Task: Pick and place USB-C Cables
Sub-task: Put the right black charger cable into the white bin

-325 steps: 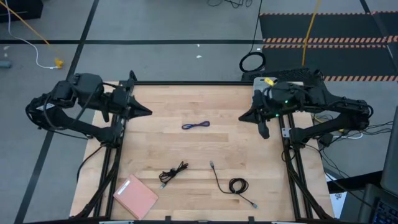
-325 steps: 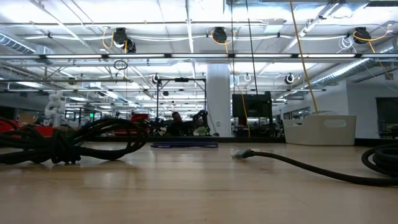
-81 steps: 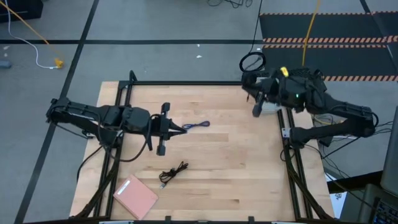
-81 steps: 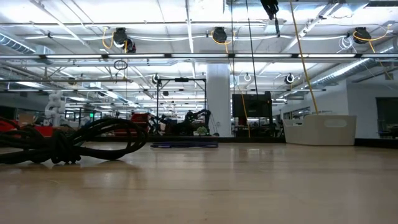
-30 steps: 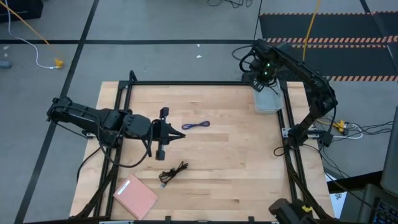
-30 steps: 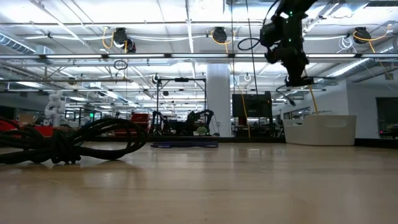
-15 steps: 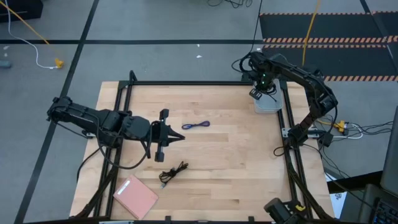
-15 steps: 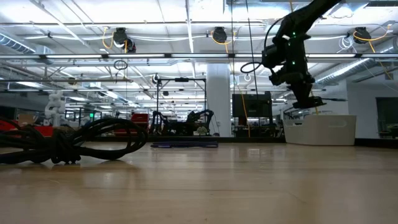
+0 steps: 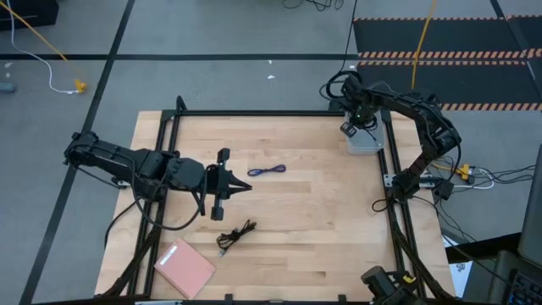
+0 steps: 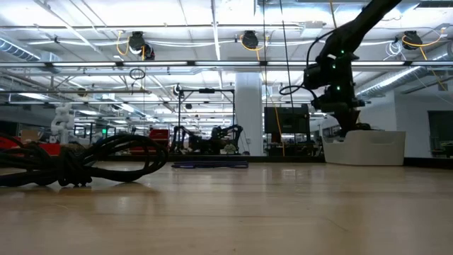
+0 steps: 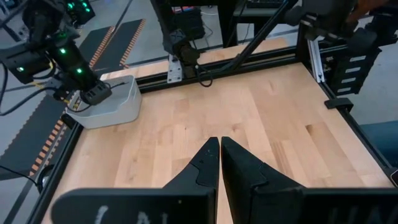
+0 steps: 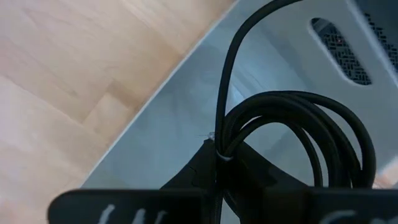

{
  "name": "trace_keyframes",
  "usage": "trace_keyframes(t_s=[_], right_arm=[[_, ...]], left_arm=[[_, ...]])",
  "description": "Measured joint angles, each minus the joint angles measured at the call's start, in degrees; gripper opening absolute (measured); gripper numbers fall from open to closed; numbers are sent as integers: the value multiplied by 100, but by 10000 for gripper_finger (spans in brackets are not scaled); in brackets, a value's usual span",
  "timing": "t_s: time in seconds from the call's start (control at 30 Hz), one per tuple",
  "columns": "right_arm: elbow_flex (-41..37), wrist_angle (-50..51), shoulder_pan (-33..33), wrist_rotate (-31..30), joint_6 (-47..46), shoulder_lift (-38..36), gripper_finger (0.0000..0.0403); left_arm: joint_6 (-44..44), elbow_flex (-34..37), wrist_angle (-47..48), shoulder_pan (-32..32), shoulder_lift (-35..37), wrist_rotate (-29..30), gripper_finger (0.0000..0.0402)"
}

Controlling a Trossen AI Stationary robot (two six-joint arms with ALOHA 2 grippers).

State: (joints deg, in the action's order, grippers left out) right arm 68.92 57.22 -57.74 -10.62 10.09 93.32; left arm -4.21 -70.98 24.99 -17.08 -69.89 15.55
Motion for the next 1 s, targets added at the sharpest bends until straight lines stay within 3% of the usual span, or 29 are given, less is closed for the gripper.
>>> trace_keyframes(t_s=[0.33,1.0], right_arm=[[-572,-681,-8,9,46,0,20],[-970,-1201,-11,16,-94,0,21]], left_arm=[[-2,0,0,0,0,0,21],[-3,0,0,0,0,0,21]])
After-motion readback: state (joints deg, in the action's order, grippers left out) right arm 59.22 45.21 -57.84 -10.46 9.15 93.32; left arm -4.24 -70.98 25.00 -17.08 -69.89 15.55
